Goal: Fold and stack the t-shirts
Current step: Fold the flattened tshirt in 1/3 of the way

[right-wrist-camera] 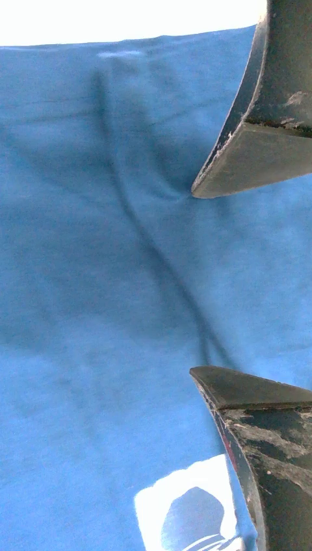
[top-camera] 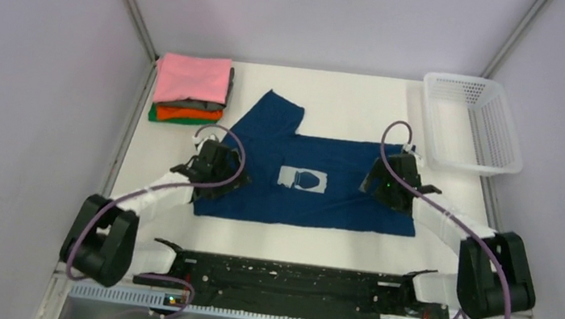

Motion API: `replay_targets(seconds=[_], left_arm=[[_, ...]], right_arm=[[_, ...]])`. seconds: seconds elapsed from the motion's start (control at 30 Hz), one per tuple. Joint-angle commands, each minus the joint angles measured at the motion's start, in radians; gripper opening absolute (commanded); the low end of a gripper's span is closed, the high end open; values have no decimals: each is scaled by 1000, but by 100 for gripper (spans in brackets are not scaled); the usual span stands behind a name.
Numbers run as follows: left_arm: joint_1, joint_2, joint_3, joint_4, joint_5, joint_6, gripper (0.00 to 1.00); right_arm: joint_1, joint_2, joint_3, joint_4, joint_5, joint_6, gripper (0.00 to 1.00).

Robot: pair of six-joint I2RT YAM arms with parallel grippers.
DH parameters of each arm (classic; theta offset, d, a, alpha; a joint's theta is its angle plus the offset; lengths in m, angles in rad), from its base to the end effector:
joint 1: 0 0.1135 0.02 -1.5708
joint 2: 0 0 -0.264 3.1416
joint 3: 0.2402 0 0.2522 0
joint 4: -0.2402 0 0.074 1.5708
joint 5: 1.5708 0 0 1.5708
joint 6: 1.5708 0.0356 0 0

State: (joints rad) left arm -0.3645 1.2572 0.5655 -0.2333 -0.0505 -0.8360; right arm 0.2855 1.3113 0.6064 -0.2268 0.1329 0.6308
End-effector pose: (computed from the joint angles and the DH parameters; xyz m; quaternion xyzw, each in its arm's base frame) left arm 0.2169 -0.0808 0.1671 -0.2292 0.9199 -0.1594 0.2753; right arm 0.2344 0.0639 0.1679 0.1833 0.9296 0.0821 0.3090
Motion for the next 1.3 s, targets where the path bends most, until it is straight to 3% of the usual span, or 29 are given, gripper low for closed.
replay_targets(seconds=[0.0, 0.13, 0.3, 0.47, 0.63, 0.8, 0.97, 1.13, 1.27], left_arm=[[-130, -195, -123, -291, -103, -192, 99], [-219, -308, -142, -400, -160, -325, 99], [-254, -361, -121, -507, -245, -365, 99], [-252, -327, -65, -523, -282, -332, 99], [-252, -303, 14, -561, -337, -316, 99], [-252, -291, 97, -505, -373, -242, 99], [-251, -218, 190, -419, -446, -150, 99], [-218, -90, 328, -376, -482, -65, 99], [-128, 13, 415, -288, -403, 24, 99]], right_arm=[[103, -204, -79, -269, 37, 104, 99], [135, -340, -164, -347, 29, 186, 99], [138, -457, -184, -405, 19, 213, 99], [138, -490, -156, -295, 2, 166, 99], [138, -413, -92, -149, -35, 113, 99], [138, -301, -99, -15, -21, 98, 99], [139, -210, -130, -64, -33, 50, 99], [138, -273, -205, -176, -40, 97, 99], [141, -410, -248, -297, -70, 201, 99]])
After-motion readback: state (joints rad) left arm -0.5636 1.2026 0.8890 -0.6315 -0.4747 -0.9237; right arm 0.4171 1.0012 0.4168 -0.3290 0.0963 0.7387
